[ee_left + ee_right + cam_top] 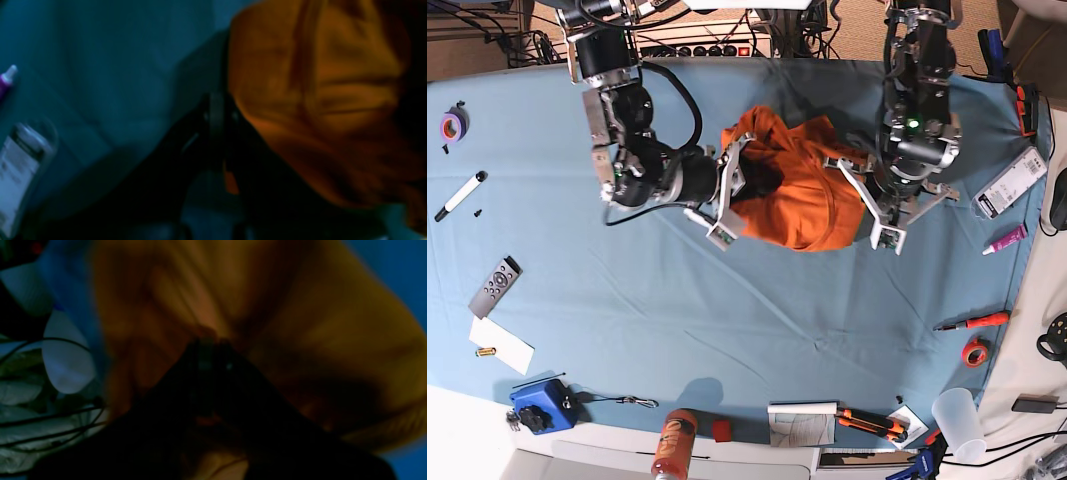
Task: Layout the t-shirt on the table in an organized manner, then fold the t-shirt properly
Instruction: 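Grasp the shirt bundle with both grippers and fold it over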
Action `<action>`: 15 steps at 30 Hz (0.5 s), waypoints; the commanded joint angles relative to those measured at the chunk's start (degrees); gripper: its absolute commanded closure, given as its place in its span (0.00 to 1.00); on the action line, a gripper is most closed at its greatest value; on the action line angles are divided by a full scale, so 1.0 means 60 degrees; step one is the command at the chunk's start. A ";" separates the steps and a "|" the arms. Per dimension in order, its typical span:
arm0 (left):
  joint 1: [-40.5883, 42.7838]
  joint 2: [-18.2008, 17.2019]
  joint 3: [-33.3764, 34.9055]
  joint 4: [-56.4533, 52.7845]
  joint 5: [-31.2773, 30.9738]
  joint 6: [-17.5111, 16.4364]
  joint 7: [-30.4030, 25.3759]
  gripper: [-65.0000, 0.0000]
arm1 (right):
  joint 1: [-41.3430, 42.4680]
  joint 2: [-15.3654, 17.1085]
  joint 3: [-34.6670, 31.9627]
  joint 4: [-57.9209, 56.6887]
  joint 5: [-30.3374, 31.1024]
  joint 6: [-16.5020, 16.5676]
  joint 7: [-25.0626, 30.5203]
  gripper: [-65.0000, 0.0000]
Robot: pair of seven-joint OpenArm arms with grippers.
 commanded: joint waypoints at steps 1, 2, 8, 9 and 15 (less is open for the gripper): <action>-0.0084 0.0004 -0.0058 0.0368 -0.0266 -0.0095 -0.0160 1.00 | 0.0259 0.0000 0.0244 0.0637 0.0353 0.0031 0.0219 0.93; -0.0084 0.0004 -0.0084 0.0532 -0.0437 -0.0120 -0.0160 1.00 | 0.0255 0.0000 0.0448 0.1093 0.0393 0.0031 0.0157 0.93; -0.0080 0.0000 -0.0084 0.0838 -0.0790 -0.0120 -0.0222 1.00 | 0.0200 0.0120 0.1497 0.2656 0.0033 0.0031 -0.0656 0.69; -0.0076 0.0000 -0.0084 0.0838 -0.0790 -0.0120 -0.0226 1.00 | 0.0157 0.0189 0.1610 0.2656 -0.0073 0.0031 -0.0645 0.60; 0.0157 0.0000 -0.0084 0.0838 -0.0794 -0.0120 -0.0273 1.00 | -0.0277 0.0619 0.2113 0.2656 -0.0226 -0.0889 -0.0805 0.50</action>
